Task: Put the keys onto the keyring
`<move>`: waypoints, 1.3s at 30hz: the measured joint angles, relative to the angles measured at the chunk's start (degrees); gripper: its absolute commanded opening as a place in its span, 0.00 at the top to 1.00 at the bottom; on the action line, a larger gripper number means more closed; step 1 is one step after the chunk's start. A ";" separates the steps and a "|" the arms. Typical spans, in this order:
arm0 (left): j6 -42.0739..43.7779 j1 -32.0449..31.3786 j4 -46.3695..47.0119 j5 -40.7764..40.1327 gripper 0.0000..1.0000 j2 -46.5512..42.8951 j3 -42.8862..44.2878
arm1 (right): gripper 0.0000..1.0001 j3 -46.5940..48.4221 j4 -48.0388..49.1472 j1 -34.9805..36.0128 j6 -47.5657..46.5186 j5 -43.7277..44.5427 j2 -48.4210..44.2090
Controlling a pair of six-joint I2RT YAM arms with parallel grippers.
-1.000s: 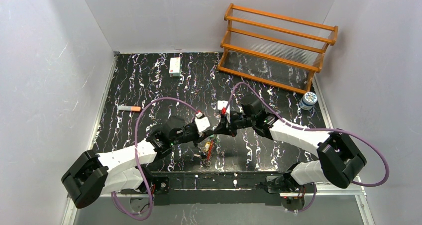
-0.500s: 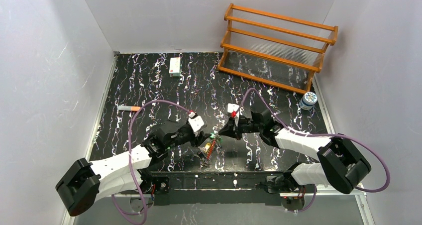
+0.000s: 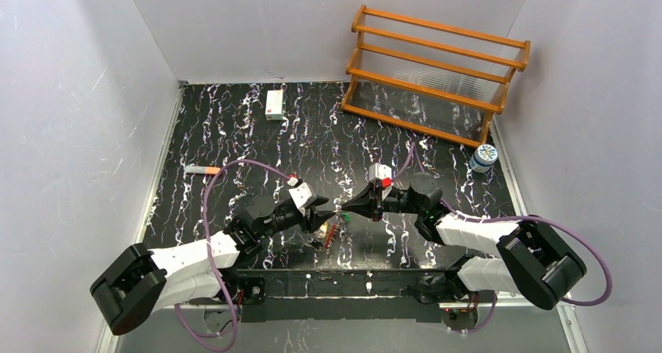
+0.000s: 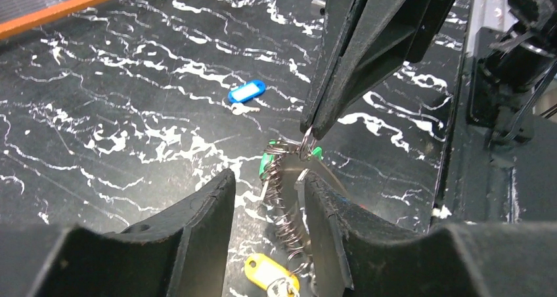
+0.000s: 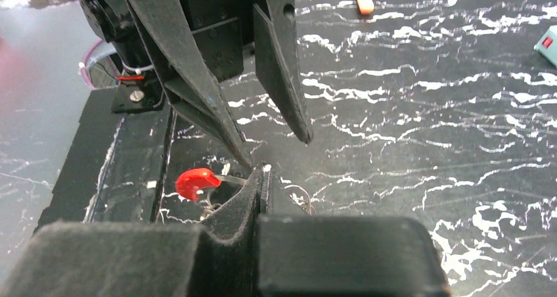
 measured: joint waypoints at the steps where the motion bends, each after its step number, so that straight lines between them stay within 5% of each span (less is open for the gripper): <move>1: -0.50 0.00 0.90 0.33 0.60 0.24 0.00 | 0.99 -0.02 1.09 0.00 0.52 -0.22 0.00; 18: -3.69 0.00 10.84 5.11 0.73 3.37 -0.28 | 0.99 -1.84 11.82 0.00 5.44 -2.93 1.66; 26: -3.54 0.00 12.44 5.64 0.65 3.61 -0.72 | 0.99 -1.95 13.16 0.00 6.08 -3.15 1.73; 39: -3.50 0.00 11.98 6.05 0.71 3.50 -1.90 | 0.99 -2.80 15.17 0.00 6.84 -3.23 1.73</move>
